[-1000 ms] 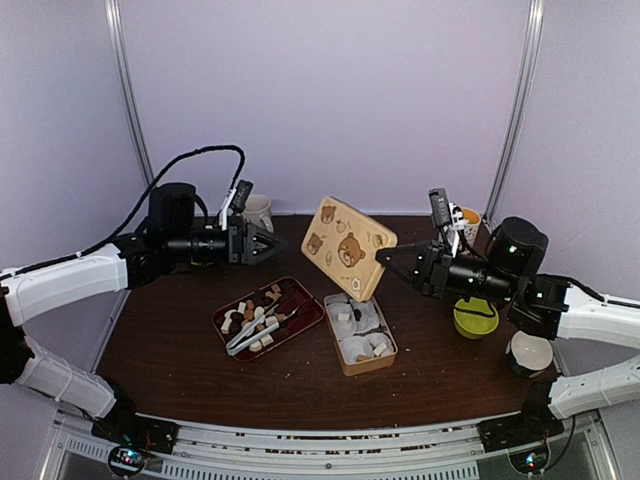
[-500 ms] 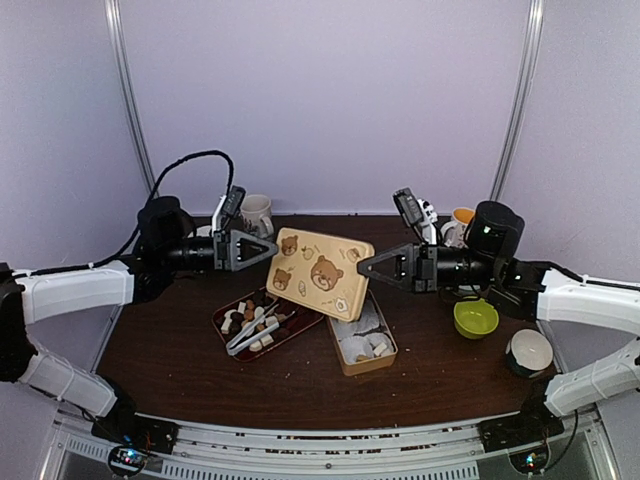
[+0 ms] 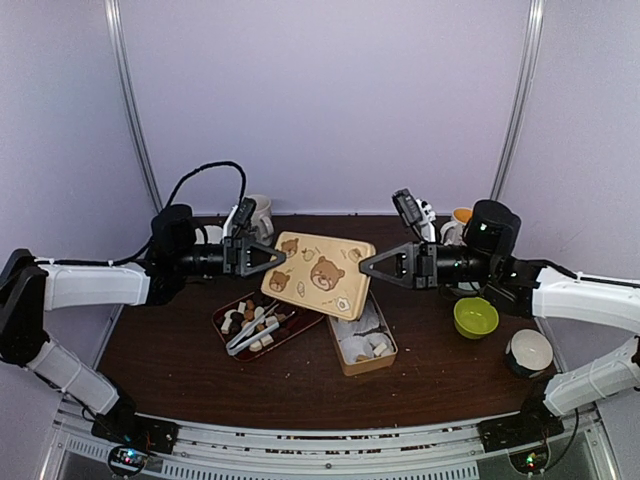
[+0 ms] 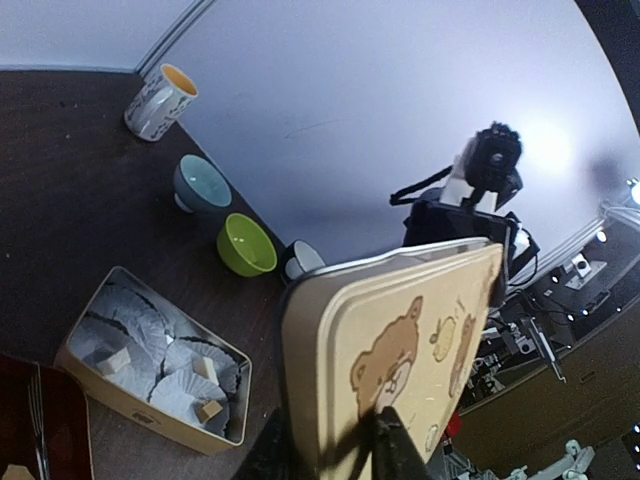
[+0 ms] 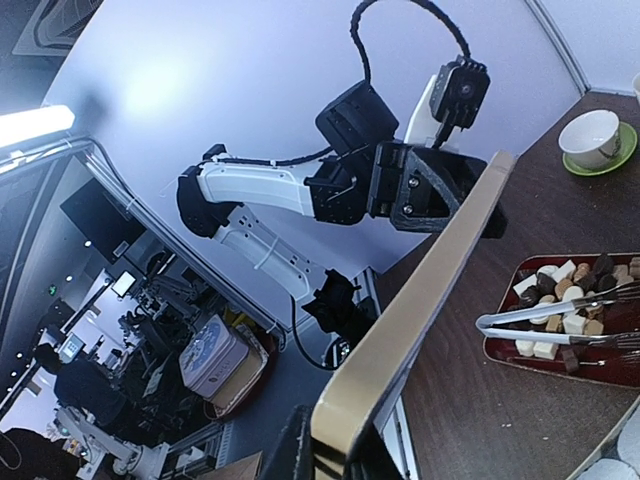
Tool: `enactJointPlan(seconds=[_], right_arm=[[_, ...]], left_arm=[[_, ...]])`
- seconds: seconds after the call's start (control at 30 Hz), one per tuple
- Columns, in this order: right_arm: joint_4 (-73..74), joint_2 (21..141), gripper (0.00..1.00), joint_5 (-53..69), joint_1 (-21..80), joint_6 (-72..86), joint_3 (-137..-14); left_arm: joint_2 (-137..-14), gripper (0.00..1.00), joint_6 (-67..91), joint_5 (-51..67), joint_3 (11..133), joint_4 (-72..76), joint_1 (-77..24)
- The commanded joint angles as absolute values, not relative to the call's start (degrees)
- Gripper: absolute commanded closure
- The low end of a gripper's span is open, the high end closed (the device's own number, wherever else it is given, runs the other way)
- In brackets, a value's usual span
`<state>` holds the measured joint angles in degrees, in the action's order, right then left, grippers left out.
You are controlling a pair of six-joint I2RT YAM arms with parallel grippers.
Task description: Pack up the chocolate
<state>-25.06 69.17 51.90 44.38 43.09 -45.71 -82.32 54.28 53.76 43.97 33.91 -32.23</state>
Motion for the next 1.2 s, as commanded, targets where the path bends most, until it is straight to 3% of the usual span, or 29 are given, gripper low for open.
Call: enactJointPlan(seconds=[0.0,0.13,0.2,0.37,0.47,0.6,0.8,1.03,1.17], right_arm=[[-24.88,68.57,0.86,51.80,42.95,41.86,-44.59],[-23.67,67.26,0.74,51.96,41.44,40.99,-42.55],[-22.19,66.76,0.57,52.68,40.75,39.86,-41.89],[-8.36,65.31,0.28,53.22,37.95,28.77,-45.60],[7.20,66.62,0.19,51.93,36.88,16.95,-52.24],[20.83,70.34,0.15,51.38,35.50,8.43,-61.33],[35.57,77.11,0.13,52.88,34.72,3.35,-74.32],[46.06,86.04,0.15,55.40,34.94,1.52,-83.69],[46.32,88.77,0.17,53.01,35.48,0.73,-84.28]], left_arm=[[-84.26,0.83,58.28,58.13,43.99,44.64,-32.53],[-86.29,0.97,67.52,61.92,42.11,57.96,-31.30],[-87.84,0.99,74.80,63.59,41.85,67.27,-31.21],[-93.00,1.00,89.95,66.71,43.12,86.99,-31.23],[-93.67,1.00,90.84,67.92,43.56,87.88,-31.20],[-93.88,1.00,89.95,68.03,43.42,86.52,-31.26],[-90.98,1.00,75.70,66.49,43.09,66.26,-31.20],[-82.44,1.00,34.12,58.03,53.39,8.47,-31.85],[-81.26,0.99,25.88,56.22,56.81,-1.86,-32.52]])
